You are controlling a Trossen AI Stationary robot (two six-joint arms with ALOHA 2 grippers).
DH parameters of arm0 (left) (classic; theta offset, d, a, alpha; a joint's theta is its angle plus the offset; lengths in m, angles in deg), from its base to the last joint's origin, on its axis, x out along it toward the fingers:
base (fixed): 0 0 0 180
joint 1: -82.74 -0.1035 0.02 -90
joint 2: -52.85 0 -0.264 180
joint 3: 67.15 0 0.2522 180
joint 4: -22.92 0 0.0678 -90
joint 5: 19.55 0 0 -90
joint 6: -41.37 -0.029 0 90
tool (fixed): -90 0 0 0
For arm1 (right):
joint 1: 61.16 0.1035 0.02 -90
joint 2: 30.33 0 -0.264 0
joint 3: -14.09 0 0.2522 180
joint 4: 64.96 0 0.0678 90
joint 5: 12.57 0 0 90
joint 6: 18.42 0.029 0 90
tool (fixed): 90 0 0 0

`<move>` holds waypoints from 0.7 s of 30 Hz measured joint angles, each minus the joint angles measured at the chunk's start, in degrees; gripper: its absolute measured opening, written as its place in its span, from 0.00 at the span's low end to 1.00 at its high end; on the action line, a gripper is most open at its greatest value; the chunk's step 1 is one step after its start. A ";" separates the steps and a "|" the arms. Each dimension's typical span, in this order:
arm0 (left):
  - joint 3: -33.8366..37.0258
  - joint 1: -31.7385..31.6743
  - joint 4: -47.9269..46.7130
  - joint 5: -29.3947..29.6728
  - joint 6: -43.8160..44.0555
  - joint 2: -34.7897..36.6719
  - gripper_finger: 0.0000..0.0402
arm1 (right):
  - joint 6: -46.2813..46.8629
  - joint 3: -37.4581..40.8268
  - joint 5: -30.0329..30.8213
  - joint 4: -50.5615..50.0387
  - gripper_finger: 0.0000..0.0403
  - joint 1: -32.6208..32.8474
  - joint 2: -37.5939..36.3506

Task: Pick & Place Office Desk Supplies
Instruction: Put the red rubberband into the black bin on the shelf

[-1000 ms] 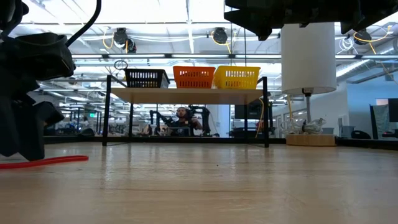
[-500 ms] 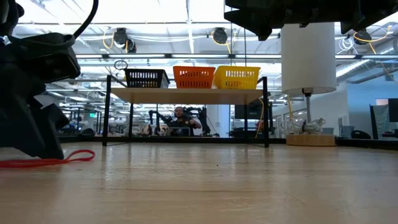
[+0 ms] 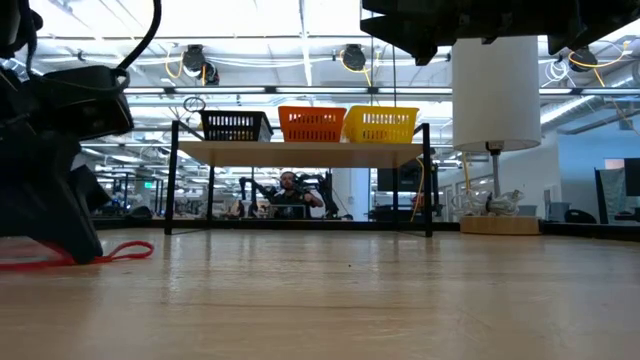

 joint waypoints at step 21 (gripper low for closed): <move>-6.29 -5.38 9.39 2.80 -27.46 10.20 0.00 | 0.00 -0.04 0.00 0.01 0.53 0.00 0.00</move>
